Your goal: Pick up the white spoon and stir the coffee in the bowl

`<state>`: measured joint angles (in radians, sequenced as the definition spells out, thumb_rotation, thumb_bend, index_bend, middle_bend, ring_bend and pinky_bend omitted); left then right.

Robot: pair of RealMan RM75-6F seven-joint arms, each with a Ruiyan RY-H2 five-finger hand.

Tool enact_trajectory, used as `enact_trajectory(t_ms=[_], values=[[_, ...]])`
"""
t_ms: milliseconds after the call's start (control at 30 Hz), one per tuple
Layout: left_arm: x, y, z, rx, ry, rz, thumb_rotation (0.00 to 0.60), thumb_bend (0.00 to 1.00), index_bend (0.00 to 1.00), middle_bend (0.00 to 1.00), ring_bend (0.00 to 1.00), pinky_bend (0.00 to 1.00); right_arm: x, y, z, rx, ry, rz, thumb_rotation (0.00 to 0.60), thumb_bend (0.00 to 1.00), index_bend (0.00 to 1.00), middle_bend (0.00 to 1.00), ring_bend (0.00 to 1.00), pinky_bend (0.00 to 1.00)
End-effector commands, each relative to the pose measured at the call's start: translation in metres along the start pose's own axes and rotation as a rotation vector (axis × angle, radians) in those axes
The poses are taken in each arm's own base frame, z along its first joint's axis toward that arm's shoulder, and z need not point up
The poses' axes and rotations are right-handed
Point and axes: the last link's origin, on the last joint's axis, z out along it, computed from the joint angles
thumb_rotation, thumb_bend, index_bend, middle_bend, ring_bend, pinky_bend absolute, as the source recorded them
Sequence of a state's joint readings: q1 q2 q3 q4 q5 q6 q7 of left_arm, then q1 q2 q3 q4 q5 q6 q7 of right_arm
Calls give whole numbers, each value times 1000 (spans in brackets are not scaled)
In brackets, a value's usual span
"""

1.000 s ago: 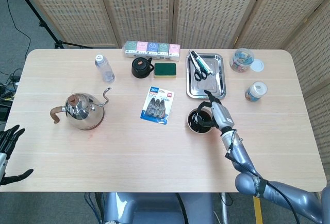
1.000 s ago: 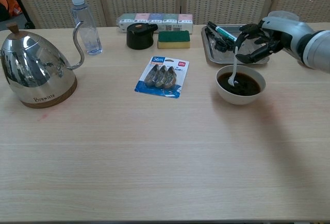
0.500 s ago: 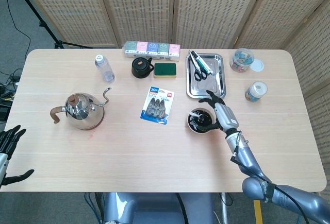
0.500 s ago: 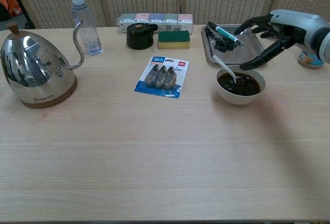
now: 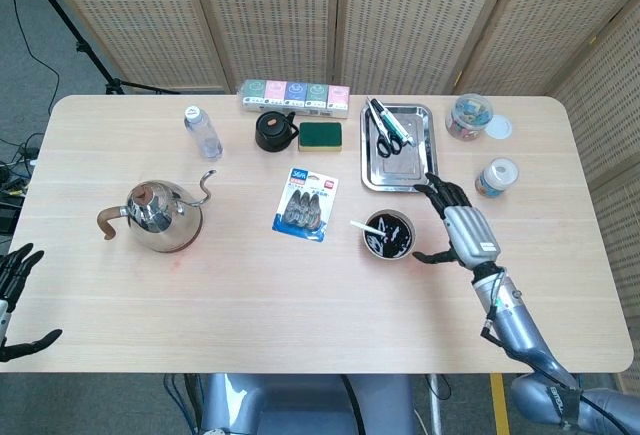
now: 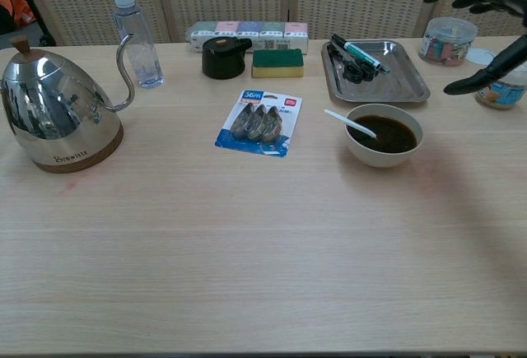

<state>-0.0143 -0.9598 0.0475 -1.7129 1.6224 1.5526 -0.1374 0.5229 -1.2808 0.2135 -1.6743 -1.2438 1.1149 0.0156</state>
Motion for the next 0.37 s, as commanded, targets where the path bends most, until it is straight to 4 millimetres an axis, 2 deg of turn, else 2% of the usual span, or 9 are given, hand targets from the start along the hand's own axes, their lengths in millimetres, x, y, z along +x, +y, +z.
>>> enact_trajectory(t_ms=[33, 133, 367], values=[[0, -1, -1, 27, 36, 18, 600, 0, 0, 0, 0, 0, 10, 39, -47, 44, 114, -302, 600, 0, 56, 0, 0, 0], [-3, -2, -3, 60, 70, 42, 600, 0, 0, 0, 0, 0, 13, 55, -76, 48, 151, -381, 600, 0, 40, 0, 0, 0], [-5, -4, -4, 63, 55, 36, 600, 0, 0, 0, 0, 0, 14, 63, -110, 15, 159, -352, 600, 0, 0, 0, 0, 0]])
